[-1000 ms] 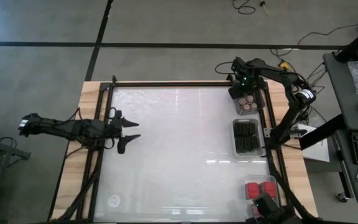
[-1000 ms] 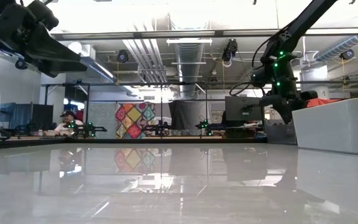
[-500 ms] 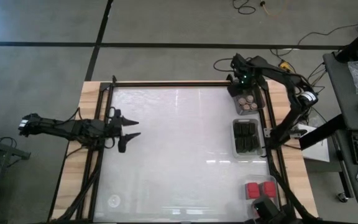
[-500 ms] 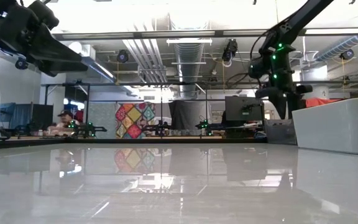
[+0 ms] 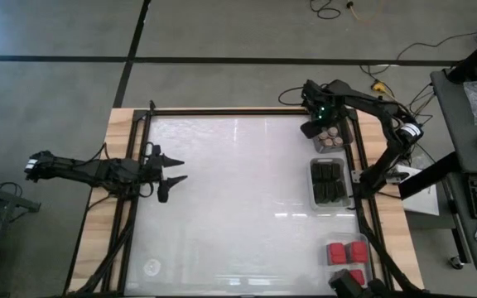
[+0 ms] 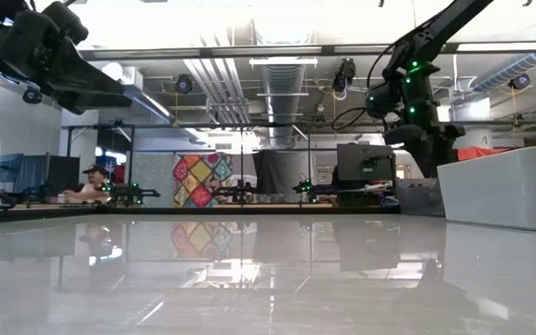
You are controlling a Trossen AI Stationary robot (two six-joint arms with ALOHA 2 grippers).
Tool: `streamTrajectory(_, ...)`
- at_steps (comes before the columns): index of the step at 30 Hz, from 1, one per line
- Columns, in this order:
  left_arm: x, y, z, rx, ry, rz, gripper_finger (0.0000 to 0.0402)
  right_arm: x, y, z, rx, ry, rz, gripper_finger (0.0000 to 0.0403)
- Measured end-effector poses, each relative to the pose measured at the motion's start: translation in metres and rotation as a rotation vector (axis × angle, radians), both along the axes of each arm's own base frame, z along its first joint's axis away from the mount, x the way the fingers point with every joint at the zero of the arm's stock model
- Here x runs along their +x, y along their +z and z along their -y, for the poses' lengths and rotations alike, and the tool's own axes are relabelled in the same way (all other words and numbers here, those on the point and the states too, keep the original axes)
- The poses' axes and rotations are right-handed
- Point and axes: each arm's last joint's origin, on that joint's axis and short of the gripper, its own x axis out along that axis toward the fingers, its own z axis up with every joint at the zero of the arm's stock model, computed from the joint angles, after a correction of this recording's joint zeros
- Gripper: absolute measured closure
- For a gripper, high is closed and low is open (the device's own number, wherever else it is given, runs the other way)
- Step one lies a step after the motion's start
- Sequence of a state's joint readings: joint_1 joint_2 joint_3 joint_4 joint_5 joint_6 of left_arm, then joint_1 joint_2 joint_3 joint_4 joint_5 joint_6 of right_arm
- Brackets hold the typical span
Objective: Sort spices by type
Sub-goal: Adjust the brown seasoning bottles in the black bin
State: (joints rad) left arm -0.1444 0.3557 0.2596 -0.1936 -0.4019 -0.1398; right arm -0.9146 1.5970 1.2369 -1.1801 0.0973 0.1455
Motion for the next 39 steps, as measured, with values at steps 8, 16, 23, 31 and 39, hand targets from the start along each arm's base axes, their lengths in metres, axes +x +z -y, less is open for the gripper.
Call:
streamTrajectory(8, 0.0, 0.0, 0.0, -0.009, 0.004, 0.003, 0.0166, -0.002, -0.006, 0.001, -0.027, -0.001, -0.055, 0.0188)
streamTrajectory(16, 0.0, 0.0, 0.0, -0.023, 0.008, 0.005, 0.0166, -0.002, -0.007, 0.001, -0.023, 0.008, -0.06, 0.0174)
streamTrajectory(23, 0.0, 0.0, 0.0, -0.023, 0.009, 0.004, 0.0166, -0.003, -0.011, -0.002, -0.004, 0.017, -0.06, 0.0164)
streamTrajectory(31, 0.0, 0.0, 0.0, -0.023, 0.009, 0.004, 0.0166, -0.004, -0.018, -0.003, -0.016, 0.017, -0.07, 0.016)
streamTrajectory(39, 0.0, 0.0, 0.0, -0.024, 0.009, 0.004, 0.0166, -0.006, -0.017, -0.002, -0.044, 0.015, -0.108, 0.0165)
